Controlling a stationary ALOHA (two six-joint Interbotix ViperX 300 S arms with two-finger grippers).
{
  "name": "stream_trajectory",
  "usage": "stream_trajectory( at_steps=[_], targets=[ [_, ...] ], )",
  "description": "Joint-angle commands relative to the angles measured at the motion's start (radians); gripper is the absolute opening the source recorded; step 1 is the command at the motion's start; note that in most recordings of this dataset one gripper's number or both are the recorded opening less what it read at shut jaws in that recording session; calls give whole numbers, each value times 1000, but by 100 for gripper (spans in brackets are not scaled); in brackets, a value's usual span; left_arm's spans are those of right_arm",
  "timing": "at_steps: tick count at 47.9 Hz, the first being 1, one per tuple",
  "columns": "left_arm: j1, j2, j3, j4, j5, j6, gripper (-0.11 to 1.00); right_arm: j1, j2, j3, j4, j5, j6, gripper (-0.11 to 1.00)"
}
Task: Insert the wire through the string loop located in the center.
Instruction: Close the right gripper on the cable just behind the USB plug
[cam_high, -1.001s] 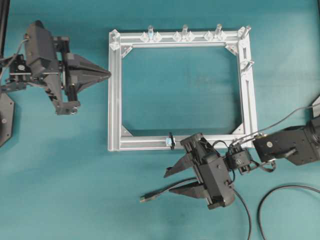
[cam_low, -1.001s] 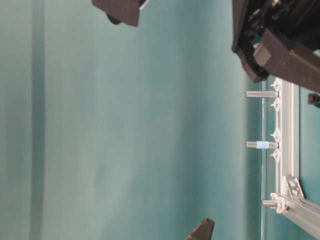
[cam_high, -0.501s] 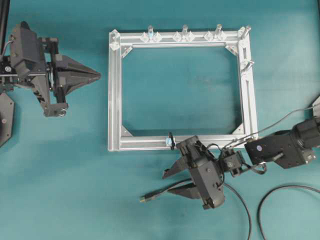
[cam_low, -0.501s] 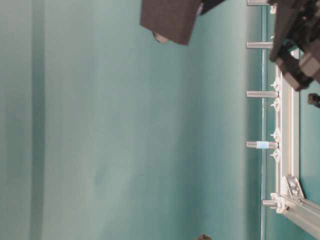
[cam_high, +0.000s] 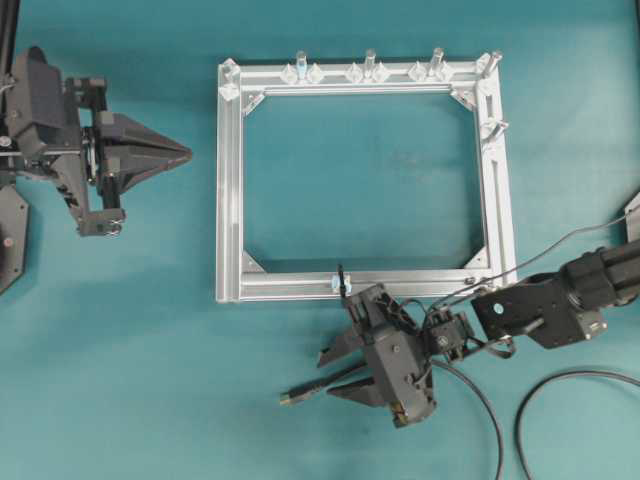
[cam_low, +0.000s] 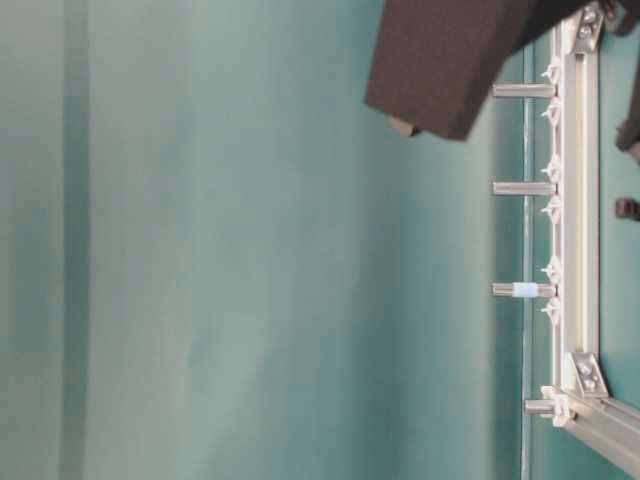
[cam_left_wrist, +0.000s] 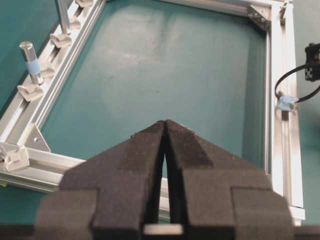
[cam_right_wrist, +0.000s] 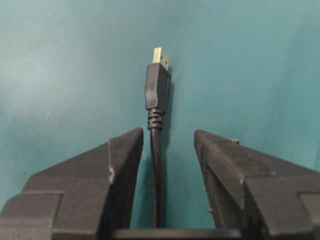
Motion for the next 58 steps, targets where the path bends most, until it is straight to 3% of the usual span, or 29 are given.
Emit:
stream_trajectory(
  at_steps=[1,19,32,40,58],
  targets=[
    [-5,-14,-3,5,2,0,5,3,-6,-23,-2,-6,2,49],
    [-3,-52,11,5,69,0,5,3,21,-23,-2,11,2,45],
    [-3,-95,29,3,71,0,5,5,31,-23,-2,112,5,9],
    [-3,-110,34,3,78,0,5,6,31,-23,-2,166,5,9],
    [-3,-112,32,5,92,0,5,11,17,-23,-2,164,3,9]
  ],
)
